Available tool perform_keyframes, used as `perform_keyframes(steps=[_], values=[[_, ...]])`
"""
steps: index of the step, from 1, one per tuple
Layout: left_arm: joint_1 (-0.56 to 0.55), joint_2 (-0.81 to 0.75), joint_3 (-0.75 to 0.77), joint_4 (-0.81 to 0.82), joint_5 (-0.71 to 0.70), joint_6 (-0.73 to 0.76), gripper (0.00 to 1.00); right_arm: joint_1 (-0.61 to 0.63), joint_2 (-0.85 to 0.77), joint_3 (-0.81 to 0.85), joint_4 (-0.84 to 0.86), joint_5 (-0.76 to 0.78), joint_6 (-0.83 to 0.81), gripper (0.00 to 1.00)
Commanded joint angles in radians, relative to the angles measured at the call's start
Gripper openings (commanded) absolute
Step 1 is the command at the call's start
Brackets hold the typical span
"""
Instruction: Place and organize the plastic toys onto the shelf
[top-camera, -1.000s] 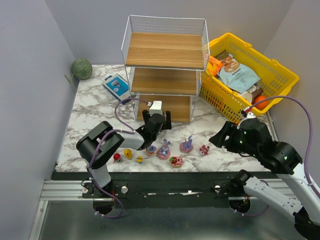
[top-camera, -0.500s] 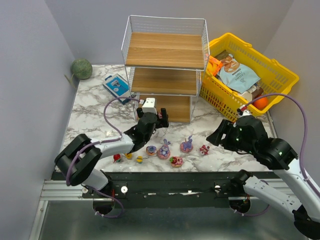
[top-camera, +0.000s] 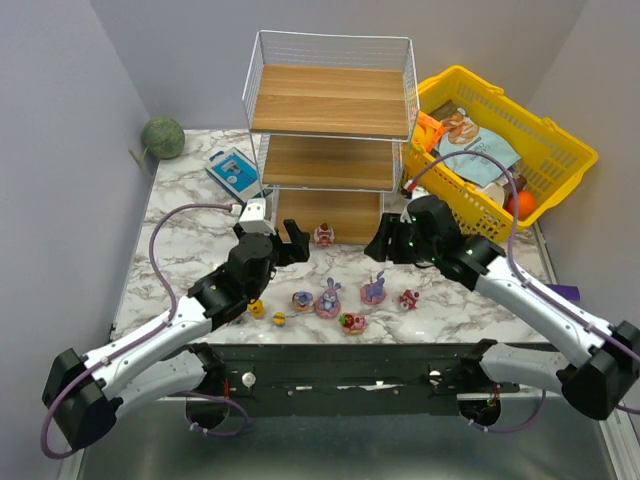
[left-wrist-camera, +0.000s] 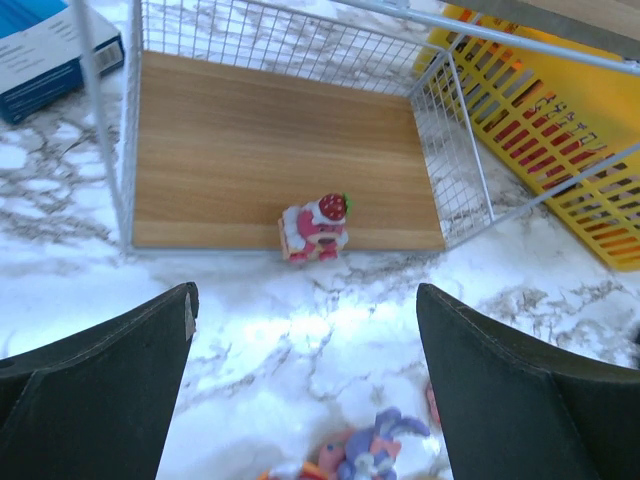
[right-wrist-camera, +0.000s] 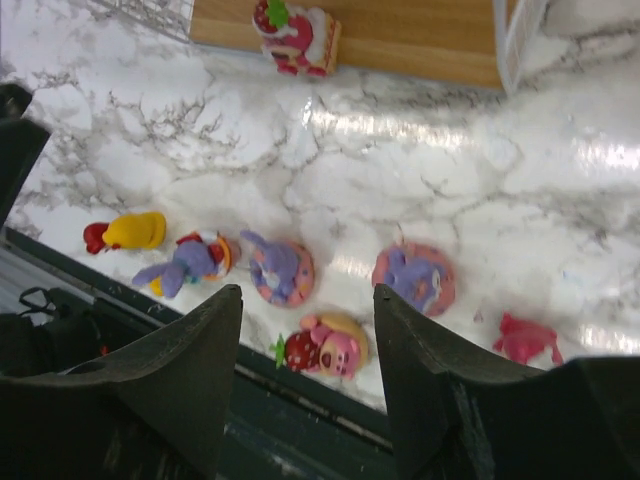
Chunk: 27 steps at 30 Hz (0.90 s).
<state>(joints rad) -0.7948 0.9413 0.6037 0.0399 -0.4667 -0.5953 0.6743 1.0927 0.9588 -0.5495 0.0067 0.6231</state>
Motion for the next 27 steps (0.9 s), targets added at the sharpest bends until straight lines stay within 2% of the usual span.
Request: perform_keyframes(steps=[1, 5, 11, 16, 25, 27], values=[[0.012, -0.125, 0.088, -0.323, 0.034, -0.037, 0.98, 0.008, 0.119, -0.044, 0.310, 0.035, -0.137, 0.61], [0.016, -0.199, 0.159, -0.442, 0.039, -0.041, 0.98, 0.025, 0.237, -0.084, 0.529, 0.052, -0.187, 0.59], [0.019, -0.263, 0.199, -0.505, 0.043, -0.014, 0.99, 0.083, 0.400, -0.054, 0.680, 0.119, -0.230, 0.57], [0.022, -0.265, 0.218, -0.531, 0.052, 0.006, 0.99, 0.163, 0.501, 0.006, 0.718, 0.223, -0.235, 0.55], [0.026, -0.279, 0.245, -0.564, 0.065, -0.004, 0.99, 0.200, 0.576, -0.023, 0.757, 0.420, -0.079, 0.47], [0.026, -0.286, 0.246, -0.572, 0.066, -0.014, 0.99, 0.200, 0.578, -0.041, 0.764, 0.435, -0.013, 0.40]])
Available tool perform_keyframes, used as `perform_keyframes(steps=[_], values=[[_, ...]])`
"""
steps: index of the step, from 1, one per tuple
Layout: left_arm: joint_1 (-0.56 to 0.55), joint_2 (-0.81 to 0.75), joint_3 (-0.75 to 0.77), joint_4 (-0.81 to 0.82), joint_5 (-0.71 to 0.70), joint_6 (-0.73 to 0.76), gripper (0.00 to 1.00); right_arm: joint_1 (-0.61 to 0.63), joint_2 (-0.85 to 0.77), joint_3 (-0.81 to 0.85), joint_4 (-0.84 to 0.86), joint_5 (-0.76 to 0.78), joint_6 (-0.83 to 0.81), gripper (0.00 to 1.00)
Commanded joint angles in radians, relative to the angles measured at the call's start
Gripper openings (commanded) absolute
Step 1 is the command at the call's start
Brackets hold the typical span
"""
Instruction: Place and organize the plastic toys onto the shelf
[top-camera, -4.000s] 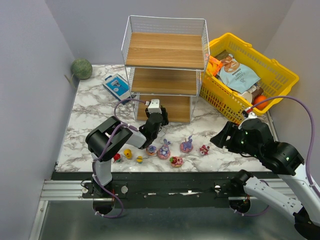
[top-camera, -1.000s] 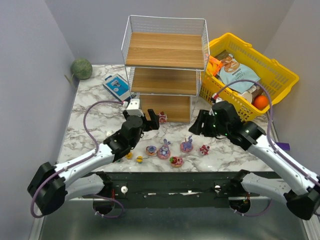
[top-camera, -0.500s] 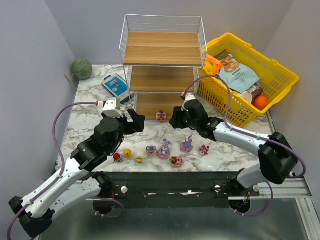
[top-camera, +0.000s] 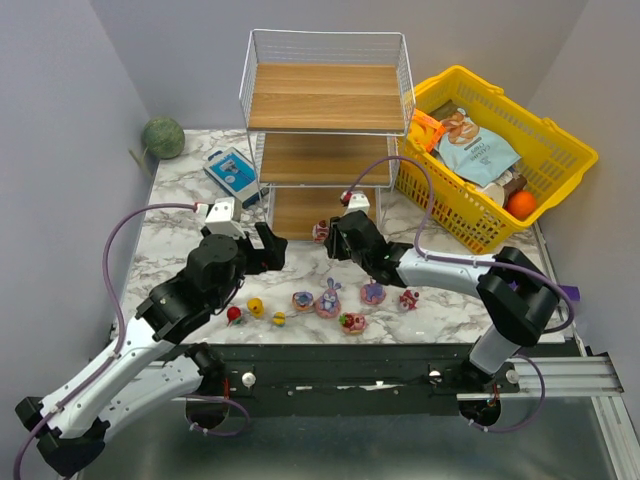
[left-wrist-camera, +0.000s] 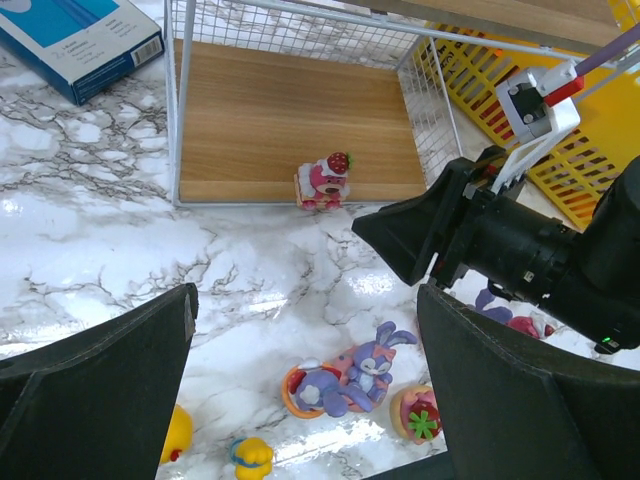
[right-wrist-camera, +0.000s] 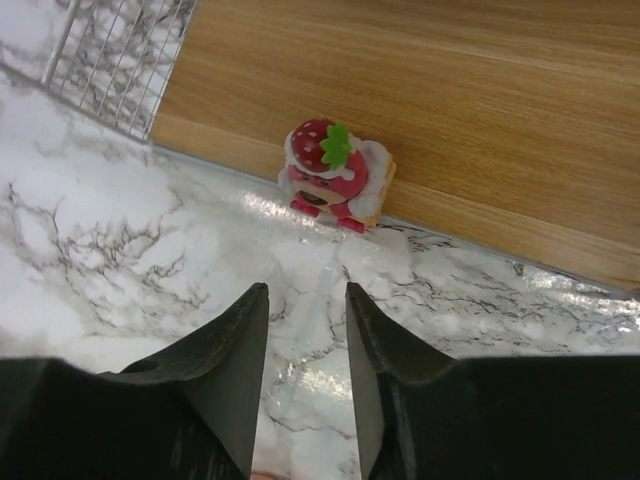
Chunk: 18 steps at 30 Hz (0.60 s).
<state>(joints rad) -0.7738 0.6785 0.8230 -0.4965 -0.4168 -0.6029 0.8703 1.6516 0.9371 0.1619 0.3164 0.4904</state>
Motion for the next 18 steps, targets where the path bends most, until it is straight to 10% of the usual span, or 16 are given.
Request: perform_keyframes(steps=[1, 8, 18], values=[[0.005, -0.028, 0.027, -0.042, 0.016, -0.009, 0.99, 0.004, 0.014, -0.027, 0.053, 0.134, 0.155, 0.36], [0.007, -0.040, 0.051, -0.066, 0.016, -0.014, 0.99, 0.006, -0.039, -0.055, -0.002, 0.125, 0.541, 0.01], [0.028, 0.062, 0.117, -0.172, 0.143, -0.084, 0.99, 0.007, -0.079, -0.041, -0.094, 0.047, 0.850, 0.01]])
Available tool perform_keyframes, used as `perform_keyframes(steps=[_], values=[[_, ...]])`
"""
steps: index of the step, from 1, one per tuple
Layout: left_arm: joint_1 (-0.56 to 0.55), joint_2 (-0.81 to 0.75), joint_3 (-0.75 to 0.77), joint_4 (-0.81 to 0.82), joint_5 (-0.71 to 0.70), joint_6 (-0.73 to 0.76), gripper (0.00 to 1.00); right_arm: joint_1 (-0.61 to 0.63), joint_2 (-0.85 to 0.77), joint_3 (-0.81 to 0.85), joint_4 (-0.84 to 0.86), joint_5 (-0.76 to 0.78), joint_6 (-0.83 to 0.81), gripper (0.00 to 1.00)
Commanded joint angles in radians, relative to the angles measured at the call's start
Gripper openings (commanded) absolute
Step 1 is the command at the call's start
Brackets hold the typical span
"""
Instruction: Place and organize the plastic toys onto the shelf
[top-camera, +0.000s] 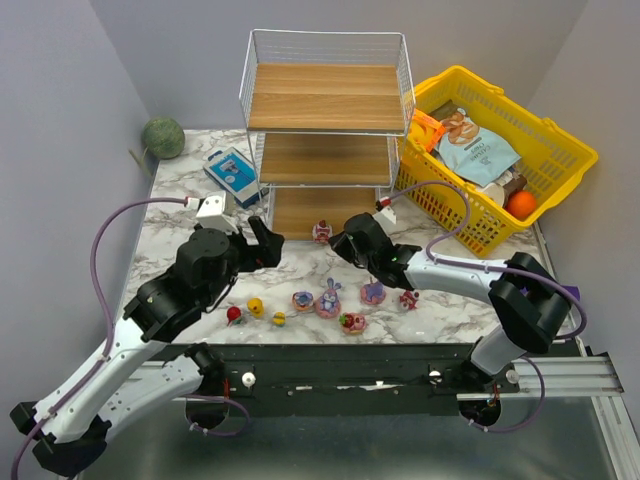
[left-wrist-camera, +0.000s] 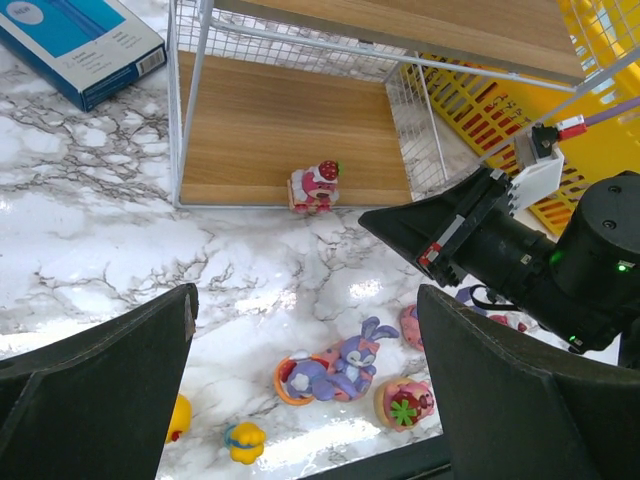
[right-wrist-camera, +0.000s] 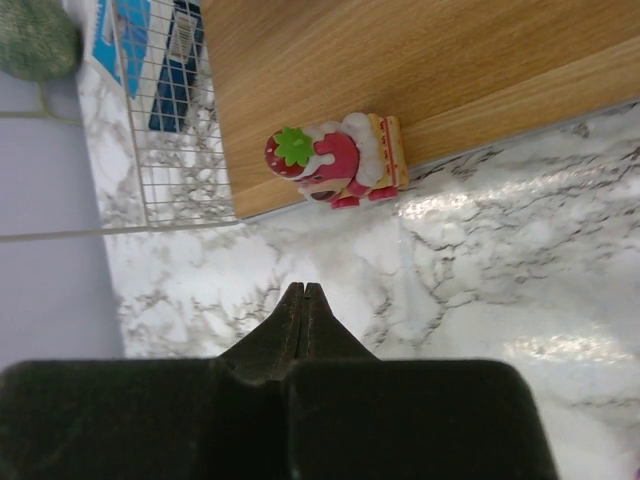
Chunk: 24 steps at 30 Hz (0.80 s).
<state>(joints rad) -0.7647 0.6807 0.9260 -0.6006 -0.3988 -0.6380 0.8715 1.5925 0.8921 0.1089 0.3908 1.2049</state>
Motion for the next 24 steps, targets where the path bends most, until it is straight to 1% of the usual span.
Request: perform_keyframes(steps=[1, 2, 3, 6, 7, 8, 10, 11, 13, 15, 18, 21, 24], values=[[0.030, 0.075, 0.010, -0.068, 0.150, -0.057, 0.97, 0.006, -0.026, -0.001, -0.041, -0.033, 0.143, 0.01], [0.036, 0.107, 0.004, -0.067, 0.196, -0.061, 0.96, 0.006, -0.031, -0.019, -0.041, -0.041, 0.157, 0.01], [0.044, 0.123, -0.009, -0.067, 0.212, -0.068, 0.95, 0.006, -0.035, -0.028, -0.043, -0.044, 0.180, 0.01], [0.096, 0.171, -0.024, -0.053, 0.288, -0.080, 0.84, 0.004, -0.036, -0.045, -0.040, -0.075, 0.213, 0.02], [0.110, 0.178, -0.030, -0.047, 0.305, -0.081, 0.79, 0.004, -0.019, -0.038, -0.040, -0.090, 0.208, 0.02], [0.140, 0.183, -0.036, -0.030, 0.319, -0.081, 0.77, 0.006, -0.006, -0.029, -0.034, -0.124, 0.203, 0.03], [0.166, 0.180, -0.047, -0.016, 0.353, -0.080, 0.75, 0.006, 0.017, 0.013, -0.011, -0.156, 0.144, 0.04], [0.192, 0.177, -0.047, -0.008, 0.362, -0.074, 0.74, 0.006, 0.050, 0.043, -0.040, -0.162, 0.115, 0.02], [0.209, 0.175, -0.047, -0.008, 0.377, -0.066, 0.74, 0.017, 0.070, 0.082, -0.031, -0.145, 0.009, 0.01], [0.226, 0.172, -0.046, -0.014, 0.380, -0.061, 0.74, 0.037, 0.093, 0.097, -0.028, -0.074, -0.109, 0.01], [0.238, 0.161, -0.050, -0.022, 0.385, -0.063, 0.75, 0.038, 0.119, 0.094, -0.020, -0.014, -0.220, 0.01], [0.245, 0.149, -0.058, -0.022, 0.390, -0.068, 0.74, 0.038, 0.139, 0.093, -0.006, 0.034, -0.295, 0.01], [0.251, 0.143, -0.059, -0.027, 0.393, -0.069, 0.75, 0.038, 0.164, 0.094, 0.008, 0.045, -0.314, 0.01]])
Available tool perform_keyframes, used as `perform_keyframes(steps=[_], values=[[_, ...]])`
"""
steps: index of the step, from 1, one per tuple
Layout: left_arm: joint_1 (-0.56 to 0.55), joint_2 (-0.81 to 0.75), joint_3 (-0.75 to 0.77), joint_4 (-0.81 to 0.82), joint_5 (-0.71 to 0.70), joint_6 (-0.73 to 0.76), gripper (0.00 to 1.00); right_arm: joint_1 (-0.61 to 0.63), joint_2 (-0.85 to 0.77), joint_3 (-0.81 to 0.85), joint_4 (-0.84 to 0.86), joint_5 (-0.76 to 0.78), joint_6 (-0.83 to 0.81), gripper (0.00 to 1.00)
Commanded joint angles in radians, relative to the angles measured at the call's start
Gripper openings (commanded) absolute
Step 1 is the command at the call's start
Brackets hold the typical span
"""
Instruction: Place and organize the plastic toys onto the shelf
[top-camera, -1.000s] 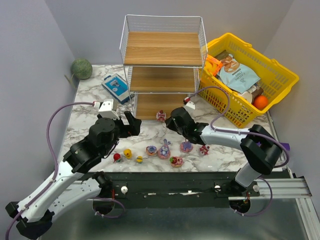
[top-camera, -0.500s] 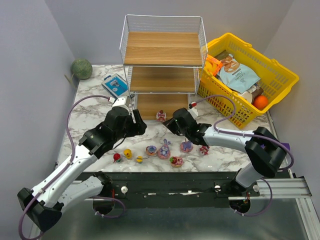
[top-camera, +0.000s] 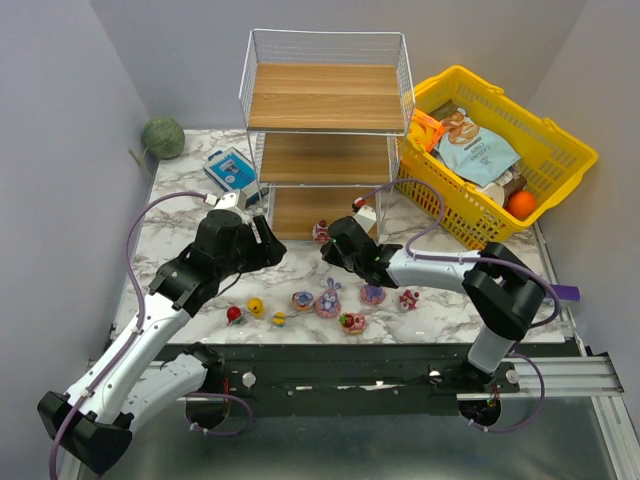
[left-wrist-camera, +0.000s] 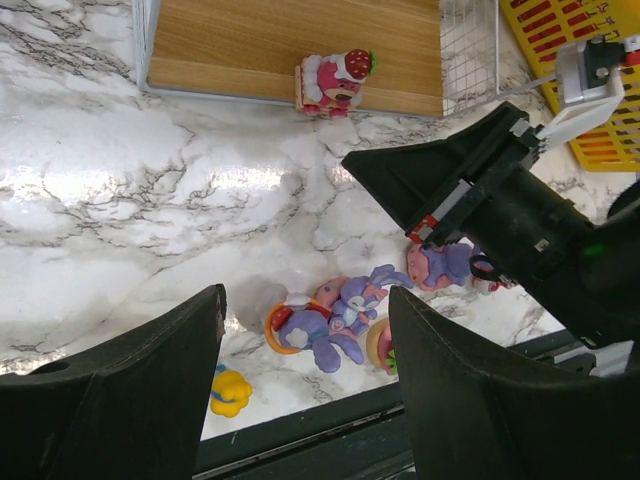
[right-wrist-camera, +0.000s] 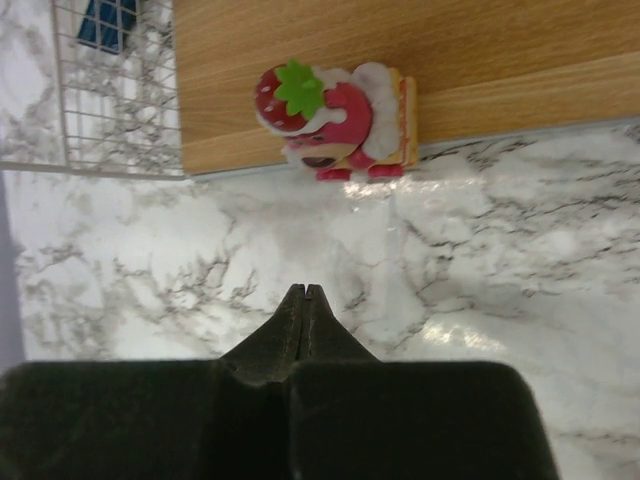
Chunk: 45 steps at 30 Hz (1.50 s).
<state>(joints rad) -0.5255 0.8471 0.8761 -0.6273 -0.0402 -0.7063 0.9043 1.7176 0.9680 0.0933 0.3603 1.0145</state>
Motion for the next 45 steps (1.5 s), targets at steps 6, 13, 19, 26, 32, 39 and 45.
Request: perform_keyframes(steps=[6, 13, 19, 26, 32, 39, 45], values=[[0.022, -0.025, -0.003, -0.008, 0.039, 0.004, 0.75, 0.004, 0.092, 0.027, 0.092, 0.085, -0.106, 0.01], [0.028, -0.036, 0.012, -0.029, 0.039, 0.008, 0.75, 0.004, 0.175, 0.070, 0.108, 0.097, -0.085, 0.01], [0.030, -0.056, 0.008, -0.025, 0.039, 0.004, 0.75, -0.013, 0.194, 0.081, 0.111, 0.115, -0.088, 0.01], [0.033, -0.060, 0.011, -0.026, 0.039, 0.005, 0.75, -0.042, 0.218, 0.104, 0.109, 0.121, -0.088, 0.01], [0.035, -0.060, 0.012, -0.025, 0.039, 0.005, 0.75, -0.061, 0.226, 0.118, 0.108, 0.121, -0.086, 0.01], [0.038, -0.051, 0.015, -0.017, 0.039, 0.004, 0.75, -0.070, 0.238, 0.135, 0.109, 0.114, -0.088, 0.01], [0.041, -0.052, 0.015, -0.020, 0.039, 0.004, 0.75, -0.079, 0.260, 0.156, 0.111, 0.106, -0.088, 0.01]])
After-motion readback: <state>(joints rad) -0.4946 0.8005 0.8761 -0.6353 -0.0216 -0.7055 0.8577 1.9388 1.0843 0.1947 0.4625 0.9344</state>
